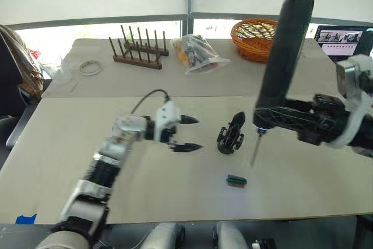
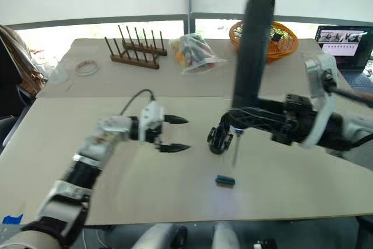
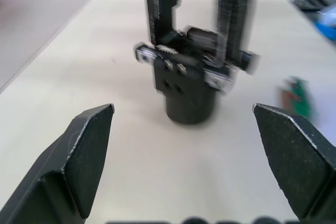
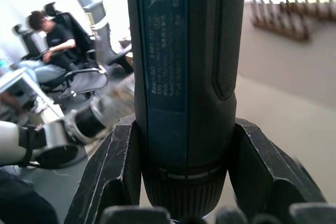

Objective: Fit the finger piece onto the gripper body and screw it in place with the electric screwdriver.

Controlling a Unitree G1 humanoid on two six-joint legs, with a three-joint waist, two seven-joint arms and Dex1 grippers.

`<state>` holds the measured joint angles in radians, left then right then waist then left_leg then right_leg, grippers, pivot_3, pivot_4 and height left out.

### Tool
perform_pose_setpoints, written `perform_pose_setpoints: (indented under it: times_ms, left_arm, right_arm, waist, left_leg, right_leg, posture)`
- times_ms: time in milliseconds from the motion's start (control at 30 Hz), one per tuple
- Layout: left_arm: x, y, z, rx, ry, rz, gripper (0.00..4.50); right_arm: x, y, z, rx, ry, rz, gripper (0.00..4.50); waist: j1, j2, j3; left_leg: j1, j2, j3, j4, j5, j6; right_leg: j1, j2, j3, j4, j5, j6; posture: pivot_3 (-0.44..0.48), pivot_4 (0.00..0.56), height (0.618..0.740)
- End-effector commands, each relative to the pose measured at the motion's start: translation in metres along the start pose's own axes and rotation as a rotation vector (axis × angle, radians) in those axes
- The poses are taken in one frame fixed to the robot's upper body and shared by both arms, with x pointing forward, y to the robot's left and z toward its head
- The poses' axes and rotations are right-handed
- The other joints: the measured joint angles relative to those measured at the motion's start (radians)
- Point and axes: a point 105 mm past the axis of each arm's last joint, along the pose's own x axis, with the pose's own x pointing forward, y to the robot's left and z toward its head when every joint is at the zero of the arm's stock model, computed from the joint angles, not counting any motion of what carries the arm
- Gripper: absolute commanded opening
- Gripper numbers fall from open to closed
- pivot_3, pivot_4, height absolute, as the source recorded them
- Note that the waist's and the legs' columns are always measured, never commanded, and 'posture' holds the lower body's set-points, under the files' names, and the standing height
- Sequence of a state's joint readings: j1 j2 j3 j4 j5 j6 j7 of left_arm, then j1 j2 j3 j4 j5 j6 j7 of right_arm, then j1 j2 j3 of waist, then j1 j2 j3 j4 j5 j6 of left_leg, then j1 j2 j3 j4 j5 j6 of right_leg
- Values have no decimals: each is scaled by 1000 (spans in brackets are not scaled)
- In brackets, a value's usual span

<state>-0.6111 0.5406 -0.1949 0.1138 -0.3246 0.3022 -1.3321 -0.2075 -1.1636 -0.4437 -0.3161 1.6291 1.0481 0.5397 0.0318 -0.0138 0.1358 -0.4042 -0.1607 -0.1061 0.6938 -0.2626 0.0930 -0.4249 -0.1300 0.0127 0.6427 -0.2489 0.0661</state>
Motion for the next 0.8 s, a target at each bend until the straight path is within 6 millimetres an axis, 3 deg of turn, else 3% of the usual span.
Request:
perform_pose_setpoints:
  times_ms: [33, 133, 300, 433, 467, 567, 633, 700, 800]
  left_arm:
    - [-27, -28, 14, -23, 26, -160, 4500]
    - [-46, -39, 14, -33, 95, -169, 4500]
    - [-51, -40, 16, -62, 87, -101, 4500]
    - [-56, -40, 4, -77, 135, -39, 4500]
    - [-57, -41, 2, -93, 137, -30, 4500]
    - [-67, -49, 2, -148, 132, -19, 4500]
    - [-77, -53, 1, -170, 157, -3, 4500]
    - [-93, -54, -1, -187, 204, 23, 4500]
    - [-133, -51, 6, -212, 268, 87, 4500]
  right_arm:
    - [-33, -38, -12, 158, 100, -153, 1912]
    - [-56, -85, -44, 285, 242, -362, 1912]
    - [-57, -113, -75, 347, 370, -382, 1912]
    - [-63, -153, -97, 288, 425, -547, 1912]
    - [-66, -157, -97, 286, 425, -562, 2413]
    - [-73, -145, -84, 226, 417, -490, 3623]
    - [-86, -136, -72, 71, 452, -437, 4316]
    - [-98, -120, -55, -149, 496, -329, 4464]
    - [-125, -98, -29, -365, 529, -236, 4464]
  waist:
    - [-3, 1, 1]
    - [-10, 4, 2]
    - [-20, 16, 10]
    - [-33, 18, 11]
    - [-35, 18, 11]
    - [-30, 17, 11]
    - [-16, 18, 12]
    - [-8, 19, 12]
    - [-17, 21, 13]
  left_leg:
    - [0, 0, 0, 0, 0, 0]
    - [0, 0, 0, 0, 0, 0]
    - [0, 0, 1, 0, 0, 0]
    - [-1, 1, 2, -2, 0, -1]
    - [0, 2, 2, -2, 0, -1]
    - [0, 0, 2, 0, 0, -1]
    - [0, -1, 1, 0, 0, 0]
    - [0, -1, 1, 0, 0, 0]
    - [-1, -1, 3, 0, 0, -1]
  right_leg:
    - [0, 0, 0, 0, 0, 0]
    - [0, 1, -1, -1, 0, 0]
    - [0, -1, 0, -1, 0, 0]
    - [-2, -1, 1, 0, 0, 0]
    - [-2, -1, 1, 0, 0, 0]
    - [0, 0, 1, 0, 0, 0]
    - [-1, 1, 0, 0, 0, 0]
    - [-6, 2, -1, 1, 0, 0]
    - [-8, 2, -1, 3, 0, 0]
  posture:
    - [0, 150, 740]
    - [0, 150, 740]
    - [0, 150, 740]
    - [0, 150, 740]
    - [0, 150, 740]
    - [0, 150, 740]
    - [0, 150, 740]
    - [0, 150, 740]
    - [0, 150, 740]
